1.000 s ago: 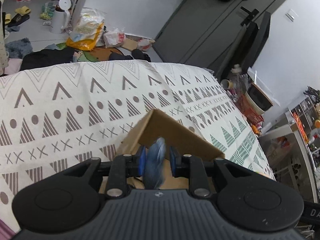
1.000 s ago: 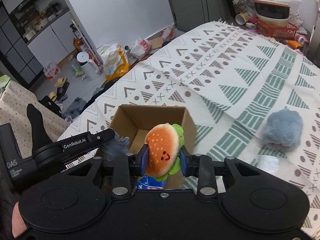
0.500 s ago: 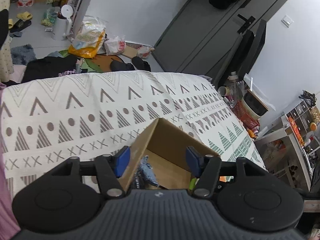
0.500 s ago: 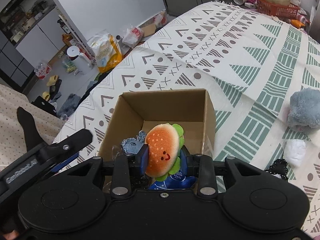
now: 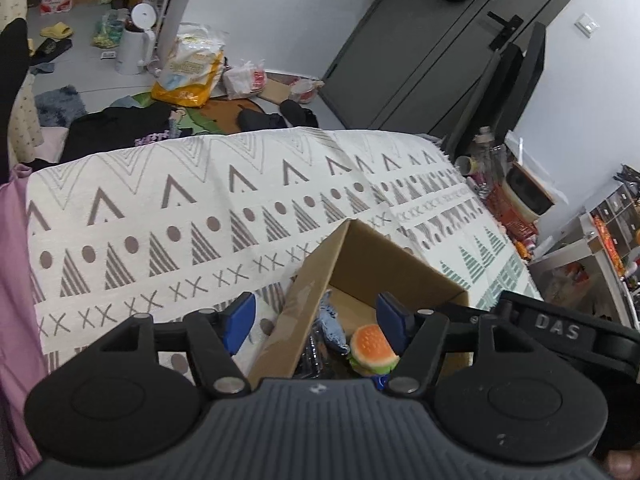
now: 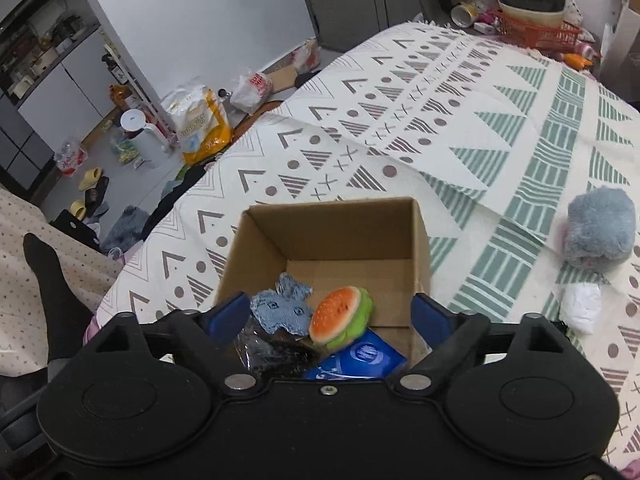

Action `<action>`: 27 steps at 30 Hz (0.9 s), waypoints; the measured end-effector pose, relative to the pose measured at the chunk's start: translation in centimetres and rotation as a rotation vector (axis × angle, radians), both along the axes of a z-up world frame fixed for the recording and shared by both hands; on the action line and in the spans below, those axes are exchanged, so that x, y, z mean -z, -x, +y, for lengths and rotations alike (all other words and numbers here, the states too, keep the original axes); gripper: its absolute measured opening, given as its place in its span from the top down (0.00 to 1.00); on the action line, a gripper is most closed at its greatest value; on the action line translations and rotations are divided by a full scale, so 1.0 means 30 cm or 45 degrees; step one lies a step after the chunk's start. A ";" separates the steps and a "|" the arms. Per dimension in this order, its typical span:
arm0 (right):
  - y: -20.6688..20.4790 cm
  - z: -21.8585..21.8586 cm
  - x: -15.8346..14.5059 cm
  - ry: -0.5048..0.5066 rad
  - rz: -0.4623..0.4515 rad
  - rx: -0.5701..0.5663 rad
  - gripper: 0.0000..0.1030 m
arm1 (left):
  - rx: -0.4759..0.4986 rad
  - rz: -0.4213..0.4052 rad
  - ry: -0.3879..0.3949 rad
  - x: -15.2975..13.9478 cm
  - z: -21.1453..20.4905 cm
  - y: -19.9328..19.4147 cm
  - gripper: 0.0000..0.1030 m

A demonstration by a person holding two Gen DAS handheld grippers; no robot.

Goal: Organize soft objects
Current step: 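Withdraw both tools from the box toward the black-and-white plush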

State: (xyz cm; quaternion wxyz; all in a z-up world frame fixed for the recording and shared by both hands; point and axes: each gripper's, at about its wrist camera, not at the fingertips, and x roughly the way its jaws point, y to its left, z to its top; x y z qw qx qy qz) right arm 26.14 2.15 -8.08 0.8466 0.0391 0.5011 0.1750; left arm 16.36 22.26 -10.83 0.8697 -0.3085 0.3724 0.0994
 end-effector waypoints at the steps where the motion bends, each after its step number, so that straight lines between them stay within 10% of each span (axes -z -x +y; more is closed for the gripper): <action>1: 0.004 -0.006 0.002 -0.003 0.008 0.004 0.14 | 0.003 0.010 0.001 0.002 -0.002 0.000 0.37; 27: 0.128 -0.337 -0.095 -0.056 -0.049 0.111 0.00 | 0.132 0.001 -0.241 -0.154 -0.243 0.037 0.36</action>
